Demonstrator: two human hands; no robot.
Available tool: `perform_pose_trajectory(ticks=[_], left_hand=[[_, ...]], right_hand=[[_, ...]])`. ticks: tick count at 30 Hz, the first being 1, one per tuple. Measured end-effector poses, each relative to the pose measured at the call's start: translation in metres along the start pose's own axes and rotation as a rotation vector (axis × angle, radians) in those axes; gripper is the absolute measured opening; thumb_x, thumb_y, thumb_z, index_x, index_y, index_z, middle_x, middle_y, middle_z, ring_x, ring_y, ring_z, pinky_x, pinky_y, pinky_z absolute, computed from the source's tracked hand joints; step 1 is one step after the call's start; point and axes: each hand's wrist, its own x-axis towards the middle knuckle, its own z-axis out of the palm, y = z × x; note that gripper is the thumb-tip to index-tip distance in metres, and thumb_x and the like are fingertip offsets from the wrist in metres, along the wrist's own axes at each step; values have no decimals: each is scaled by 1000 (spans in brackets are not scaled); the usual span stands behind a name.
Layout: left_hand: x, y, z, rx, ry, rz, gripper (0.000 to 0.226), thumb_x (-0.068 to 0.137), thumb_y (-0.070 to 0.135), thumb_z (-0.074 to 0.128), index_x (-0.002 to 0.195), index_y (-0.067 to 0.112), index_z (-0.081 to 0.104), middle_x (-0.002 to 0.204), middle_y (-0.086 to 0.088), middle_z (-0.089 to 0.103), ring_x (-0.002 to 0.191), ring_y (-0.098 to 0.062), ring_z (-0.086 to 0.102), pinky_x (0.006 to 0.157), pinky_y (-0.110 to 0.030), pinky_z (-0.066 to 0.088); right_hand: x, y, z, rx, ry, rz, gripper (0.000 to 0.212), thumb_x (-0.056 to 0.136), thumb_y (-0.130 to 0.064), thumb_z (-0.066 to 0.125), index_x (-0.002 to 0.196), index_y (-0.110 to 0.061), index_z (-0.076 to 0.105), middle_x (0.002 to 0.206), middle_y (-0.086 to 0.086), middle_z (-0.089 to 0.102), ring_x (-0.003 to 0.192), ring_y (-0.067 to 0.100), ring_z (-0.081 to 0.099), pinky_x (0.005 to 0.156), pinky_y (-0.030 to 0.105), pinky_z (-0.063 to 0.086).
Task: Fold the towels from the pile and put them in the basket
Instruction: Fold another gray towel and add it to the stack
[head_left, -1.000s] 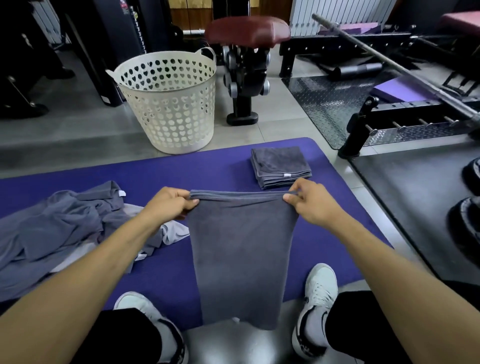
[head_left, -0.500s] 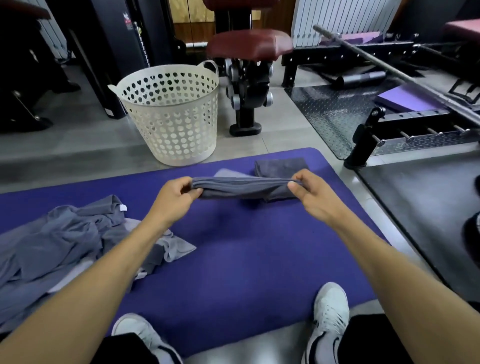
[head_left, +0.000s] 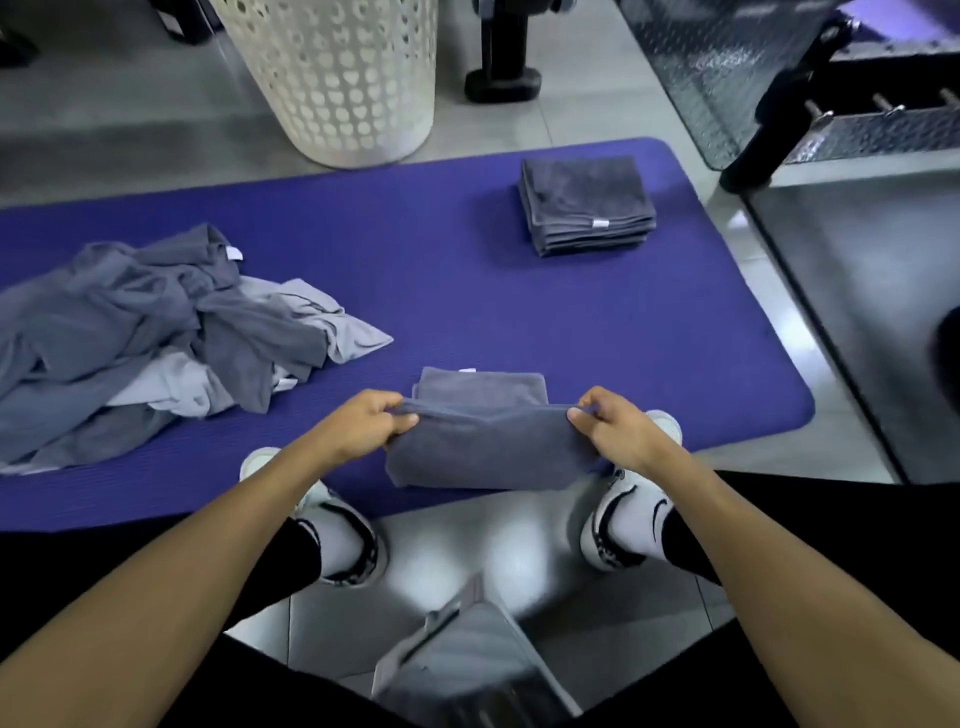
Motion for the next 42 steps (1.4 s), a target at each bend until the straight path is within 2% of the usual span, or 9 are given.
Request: perform_pose_trajectory(ticks=[5,10,14,18,22,25,29,33,42], left_hand=[[15,-22,19,-44,30,-127,21,95,20,64,73,21,64,67,2,63,66,-16,58,69,-31,49],[52,-26,26,29,228,-143,33,91,28,68,61,18,56,60,5,53,57,-9,48,53,-19,34],[97,-29,25,49,306,-156,25,88,30,71,72,12,66,63,4,57,58,-6,48,54,-11,36],[137,-37,30,-203,381,-269,18,87,31,74,74,19,69,59,2,64,50,-7,57,56,-22,46],[150,-50,53,-398,454,-324,15,90,26,71,98,14,68,62,7,70,61,-8,68,64,-29,54],[135,-56,74,-154,545,-87,34,93,26,65,125,17,58,107,8,71,103,-10,66,92,-25,50],[136,-70,107,515,350,268,56,99,40,47,150,17,38,162,-9,24,150,-26,19,118,-41,21],[155,-97,117,750,252,225,68,99,54,28,157,23,13,166,-10,5,152,-30,2,122,-51,5],[150,-98,109,688,328,-3,74,97,61,29,158,23,12,166,-6,-3,150,-37,9,120,-56,8]], right_hand=[[23,9,25,-56,19,119,22,99,-33,55,82,-21,48,78,-3,55,82,21,52,73,29,39],[62,10,35,-95,153,165,24,96,-35,59,86,-14,55,81,4,60,82,25,53,72,30,39],[109,13,42,-28,195,202,23,94,-33,63,87,-13,56,80,8,63,78,29,60,71,35,48],[152,19,52,88,224,238,17,93,-31,65,89,-16,57,88,14,66,77,33,67,74,46,58],[160,23,59,148,284,237,13,98,-23,58,103,-11,59,93,8,67,86,26,67,77,36,56],[146,33,72,-36,282,39,38,98,-21,53,133,-9,49,132,10,56,120,26,54,98,37,45],[141,46,112,-479,114,-395,55,100,-27,42,150,-5,34,160,17,26,149,33,21,120,45,20],[157,67,140,-633,49,-420,65,101,-43,34,154,-7,26,161,17,21,150,31,18,122,48,15],[158,71,138,-709,92,-317,76,98,-55,34,156,-8,20,163,16,16,151,30,14,123,43,8]])
